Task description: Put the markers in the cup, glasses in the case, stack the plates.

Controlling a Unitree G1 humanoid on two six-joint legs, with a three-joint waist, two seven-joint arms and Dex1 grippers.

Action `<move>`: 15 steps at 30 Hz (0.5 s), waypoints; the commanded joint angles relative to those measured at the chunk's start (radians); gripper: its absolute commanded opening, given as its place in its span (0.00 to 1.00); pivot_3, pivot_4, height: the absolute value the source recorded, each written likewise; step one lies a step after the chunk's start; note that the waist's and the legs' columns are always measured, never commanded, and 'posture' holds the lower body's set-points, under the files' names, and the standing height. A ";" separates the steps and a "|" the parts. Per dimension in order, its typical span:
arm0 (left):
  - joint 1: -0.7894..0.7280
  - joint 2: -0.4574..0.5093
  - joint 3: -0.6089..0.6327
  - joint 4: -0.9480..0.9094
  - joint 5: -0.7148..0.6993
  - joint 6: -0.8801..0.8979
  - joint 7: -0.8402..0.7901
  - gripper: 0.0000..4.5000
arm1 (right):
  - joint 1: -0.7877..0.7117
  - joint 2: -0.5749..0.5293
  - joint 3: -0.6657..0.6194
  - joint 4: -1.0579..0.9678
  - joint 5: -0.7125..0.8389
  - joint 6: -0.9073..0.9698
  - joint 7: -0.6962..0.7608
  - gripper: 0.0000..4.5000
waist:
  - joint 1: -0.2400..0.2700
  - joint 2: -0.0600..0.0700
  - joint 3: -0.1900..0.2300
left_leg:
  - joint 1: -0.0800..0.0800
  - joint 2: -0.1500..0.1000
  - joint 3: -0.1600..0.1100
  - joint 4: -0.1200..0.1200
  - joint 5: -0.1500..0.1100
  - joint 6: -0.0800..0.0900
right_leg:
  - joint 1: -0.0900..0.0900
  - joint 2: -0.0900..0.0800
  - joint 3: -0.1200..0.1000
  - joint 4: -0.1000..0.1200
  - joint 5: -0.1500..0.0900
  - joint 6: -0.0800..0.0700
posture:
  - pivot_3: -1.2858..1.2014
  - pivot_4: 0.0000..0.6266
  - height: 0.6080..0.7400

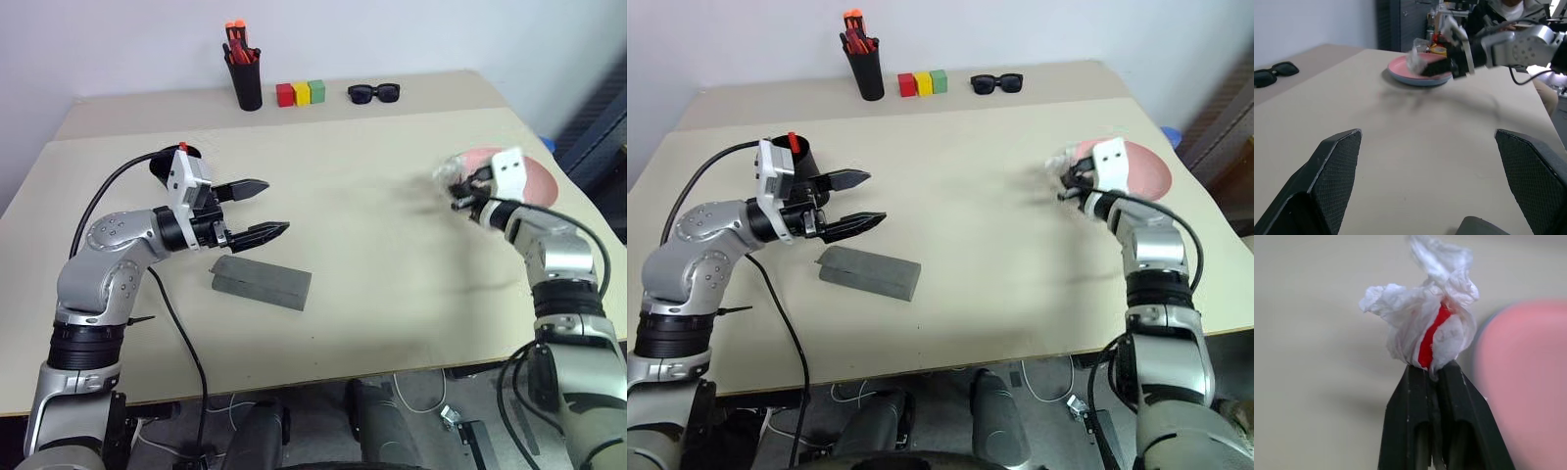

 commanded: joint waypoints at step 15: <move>0.065 0.000 0.055 -0.083 -0.034 -0.014 0.049 1.00 | -0.053 0.028 -0.063 -0.032 0.098 -0.254 0.040 0.66 | -0.021 0.000 0.000 | 0.000 0.000 0.001 -0.001 0.000 0.000 | -0.001 0.000 0.001 0.000 0.000 0.000 | 0.52 0.24 1.00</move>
